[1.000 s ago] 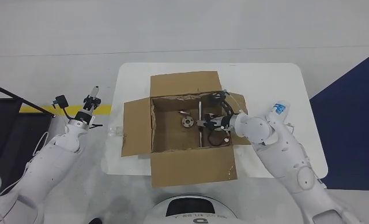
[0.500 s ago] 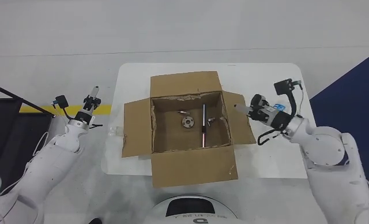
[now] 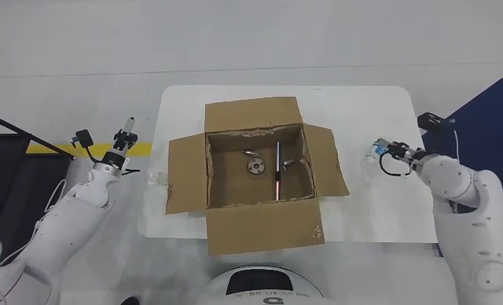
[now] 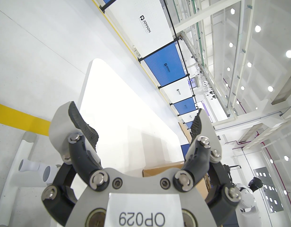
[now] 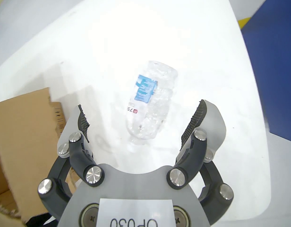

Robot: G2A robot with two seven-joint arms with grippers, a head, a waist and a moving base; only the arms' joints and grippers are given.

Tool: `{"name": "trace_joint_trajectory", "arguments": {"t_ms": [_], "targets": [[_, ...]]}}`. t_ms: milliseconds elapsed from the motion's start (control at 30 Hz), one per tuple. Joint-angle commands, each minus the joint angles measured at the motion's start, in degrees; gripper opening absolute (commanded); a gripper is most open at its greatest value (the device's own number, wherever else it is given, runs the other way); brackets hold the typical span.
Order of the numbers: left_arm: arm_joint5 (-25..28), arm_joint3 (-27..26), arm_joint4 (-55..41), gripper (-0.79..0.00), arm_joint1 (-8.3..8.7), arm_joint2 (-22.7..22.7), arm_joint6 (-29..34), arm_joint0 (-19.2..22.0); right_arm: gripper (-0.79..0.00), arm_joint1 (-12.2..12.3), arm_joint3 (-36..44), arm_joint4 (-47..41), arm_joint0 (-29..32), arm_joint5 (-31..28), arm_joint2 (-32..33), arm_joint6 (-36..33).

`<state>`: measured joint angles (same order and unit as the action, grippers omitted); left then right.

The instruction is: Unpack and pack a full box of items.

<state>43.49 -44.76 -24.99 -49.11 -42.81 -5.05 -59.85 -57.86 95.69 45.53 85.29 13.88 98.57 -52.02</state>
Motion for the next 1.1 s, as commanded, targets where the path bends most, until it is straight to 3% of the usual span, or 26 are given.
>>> {"name": "trace_joint_trajectory", "arguments": {"t_ms": [0, 333, 667, 767, 800, 867, 900, 967, 1067], "targets": [[0.0, 0.0, 0.0, 0.0, 0.0, 0.0, 0.0, 0.0, 0.0, -0.1, -2.4, 2.3, -2.7, 2.0, -2.1, -0.8], [0.0, 0.0, 0.0, 0.0, 0.0, 0.0, 0.0, 0.0, -0.015, -0.7, -12.8, 8.8, -11.5, 5.2, -11.6, -9.1], [0.0, 0.0, 0.0, 0.0, 0.0, 0.0, 0.0, 0.0, -0.172, -1.8, -19.2, 9.8, -16.6, 6.0, -16.9, -9.6], [0.0, 0.0, 0.0, 0.0, 0.0, 0.0, 0.0, 0.0, -0.302, -2.0, -20.1, 9.9, -17.4, 5.9, -17.8, -10.1], [0.0, 0.0, 0.0, 0.0, 0.0, 0.0, 0.0, 0.0, -0.397, -2.0, -20.6, 10.1, -17.6, 6.0, -18.0, -10.3], [0.0, 0.0, 0.0, 0.0, 0.0, 0.0, 0.0, 0.0, -0.502, -2.1, -21.2, 10.3, -18.1, 6.0, -18.3, -10.5], [0.0, 0.0, 0.0, 0.0, 0.0, 0.0, 0.0, 0.0, -0.616, -2.1, -21.5, 10.4, -18.3, 5.9, -18.3, -10.5], [0.0, 0.0, 0.0, 0.0, 0.0, 0.0, 0.0, 0.0, -0.773, -2.1, -21.9, 10.3, -18.5, 5.6, -18.0, -10.5], [0.0, 0.0, 0.0, 0.0, 0.0, 0.0, 0.0, 0.0, -0.785, -2.0, -21.7, 9.8, -18.3, 4.8, -17.3, -10.3]]}}
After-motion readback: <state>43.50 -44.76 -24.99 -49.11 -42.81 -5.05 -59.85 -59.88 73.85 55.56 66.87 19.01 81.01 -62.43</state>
